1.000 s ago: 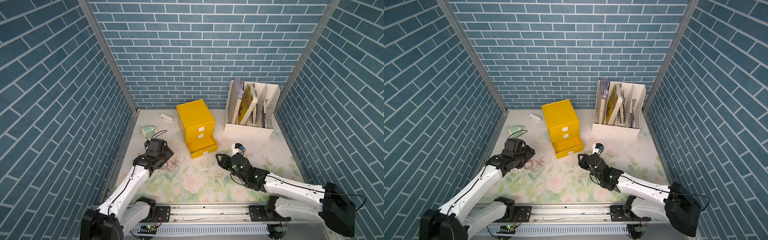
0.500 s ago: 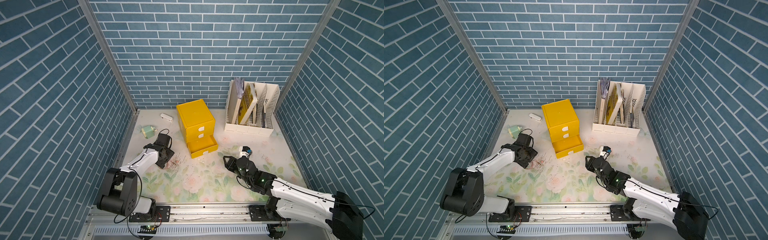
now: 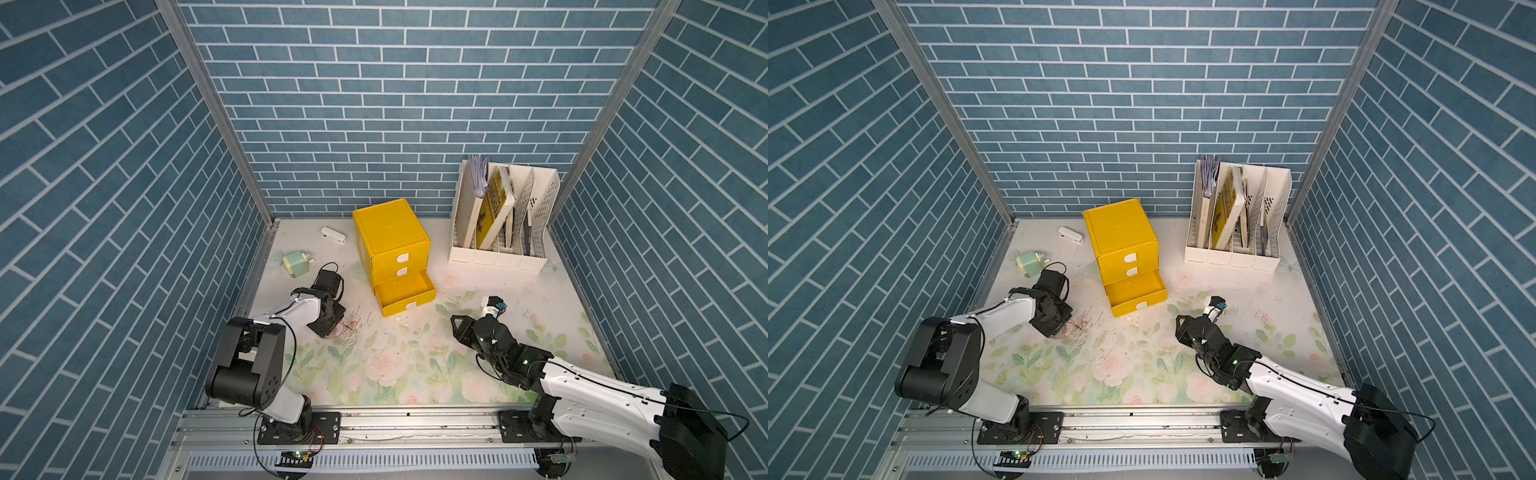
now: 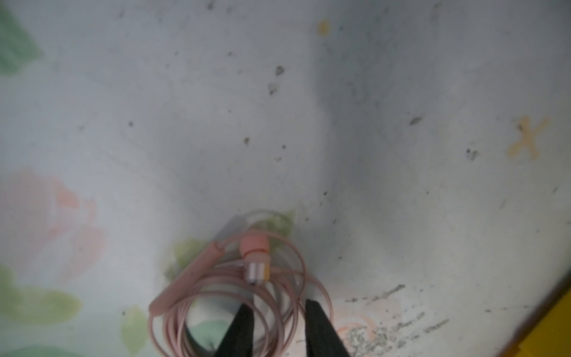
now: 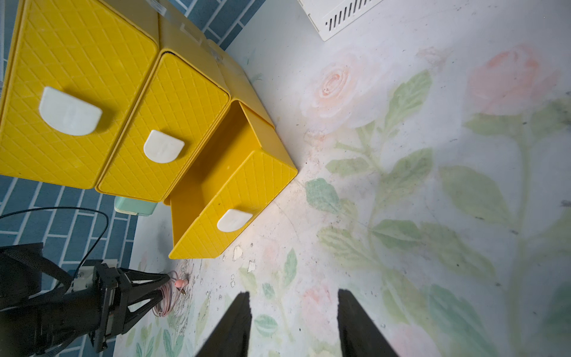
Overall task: Place the wired earphones into the drawer by color
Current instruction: Pick up the wired earphones from the center of the board.
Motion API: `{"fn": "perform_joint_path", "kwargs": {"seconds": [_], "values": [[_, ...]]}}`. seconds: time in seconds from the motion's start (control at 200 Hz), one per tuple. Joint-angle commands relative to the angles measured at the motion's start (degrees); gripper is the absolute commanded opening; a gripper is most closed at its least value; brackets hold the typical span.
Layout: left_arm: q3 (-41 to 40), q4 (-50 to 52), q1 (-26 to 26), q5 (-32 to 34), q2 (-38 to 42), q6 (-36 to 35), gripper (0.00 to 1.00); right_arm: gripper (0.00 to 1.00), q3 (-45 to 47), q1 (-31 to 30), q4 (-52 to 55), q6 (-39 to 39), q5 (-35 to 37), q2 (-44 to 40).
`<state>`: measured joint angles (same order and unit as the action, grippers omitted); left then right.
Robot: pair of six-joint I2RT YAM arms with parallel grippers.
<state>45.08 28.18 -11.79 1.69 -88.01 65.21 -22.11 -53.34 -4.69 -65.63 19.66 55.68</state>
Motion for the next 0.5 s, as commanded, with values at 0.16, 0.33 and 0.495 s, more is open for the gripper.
{"fn": "perform_joint_path", "kwargs": {"seconds": [0.16,0.33,0.495], "values": [[0.4,1.2,0.5,0.2,-0.3,-2.6,0.01,0.48,1.4,0.4,0.8,0.6,2.0,-0.5],[1.9,3.9,0.5,-0.4,5.6,-4.0,0.00,0.48,1.3,0.4,0.6,0.5,2.2,-0.2],[4.8,7.5,0.0,-1.0,16.8,-6.4,0.00,0.48,1.3,0.4,0.6,0.5,2.4,-0.1]]}}
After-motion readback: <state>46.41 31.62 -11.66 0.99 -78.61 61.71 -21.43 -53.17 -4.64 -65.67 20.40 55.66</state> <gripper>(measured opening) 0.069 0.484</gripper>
